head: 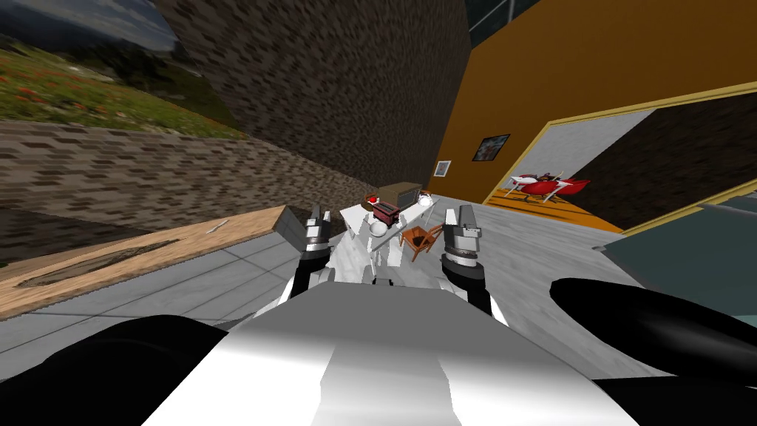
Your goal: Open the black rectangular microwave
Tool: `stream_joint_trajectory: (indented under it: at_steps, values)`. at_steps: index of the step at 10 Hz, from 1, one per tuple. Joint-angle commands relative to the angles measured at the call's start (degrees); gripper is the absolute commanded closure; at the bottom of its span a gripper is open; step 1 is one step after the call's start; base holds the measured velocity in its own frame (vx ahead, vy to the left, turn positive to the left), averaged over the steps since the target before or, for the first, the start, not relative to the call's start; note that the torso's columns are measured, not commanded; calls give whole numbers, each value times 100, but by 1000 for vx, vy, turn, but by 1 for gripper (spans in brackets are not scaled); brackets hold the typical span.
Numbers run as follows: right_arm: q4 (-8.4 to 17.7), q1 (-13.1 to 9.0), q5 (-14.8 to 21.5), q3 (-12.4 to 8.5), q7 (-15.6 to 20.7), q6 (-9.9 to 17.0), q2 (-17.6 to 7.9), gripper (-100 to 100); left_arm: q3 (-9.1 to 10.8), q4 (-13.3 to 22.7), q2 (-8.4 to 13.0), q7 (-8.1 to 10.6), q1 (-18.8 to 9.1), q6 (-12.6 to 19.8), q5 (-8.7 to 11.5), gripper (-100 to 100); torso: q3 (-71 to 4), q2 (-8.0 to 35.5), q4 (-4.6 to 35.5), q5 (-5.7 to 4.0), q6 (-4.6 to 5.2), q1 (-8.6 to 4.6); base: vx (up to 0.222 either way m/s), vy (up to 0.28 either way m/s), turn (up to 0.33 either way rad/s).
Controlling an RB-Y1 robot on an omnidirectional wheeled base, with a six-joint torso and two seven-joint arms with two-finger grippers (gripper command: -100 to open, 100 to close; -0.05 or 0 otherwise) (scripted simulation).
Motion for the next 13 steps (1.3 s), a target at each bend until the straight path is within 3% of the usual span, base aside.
stream_joint_trajectory:
  at_steps: [1, 7, 10, 11, 13]
  values:
    - [152, -122, 74, -3, 85, 37, -340, -100, 0, 2, 0, 0, 0, 1, 0, 0, -395, 192, 188, 0, -1, -1, 9, -6, 33]
    - [990, -829, 512, -21, 586, 237, -995, -100, 0, 3, 0, 0, 1, 1, 0, 0, -539, 265, 268, 0, 0, -1, 16, -15, 56]
    - [1556, -1318, 838, -34, 961, 376, -1189, -100, 0, 3, 0, 0, 1, 1, 0, 0, -540, 264, 268, 0, 0, 1, 30, -19, 85]
    - [1571, -1344, 838, -34, 961, 376, -1189, -100, 0, 3, 0, 0, 1, 1, 0, 0, -539, 266, 268, 0, 0, 1, 19, -16, 28]
    - [1968, -1718, 1084, -43, 1243, 477, -1282, -100, 0, 3, 0, 0, 1, 1, 0, 0, -535, 271, 270, 0, 0, 2, 17, -19, 73]
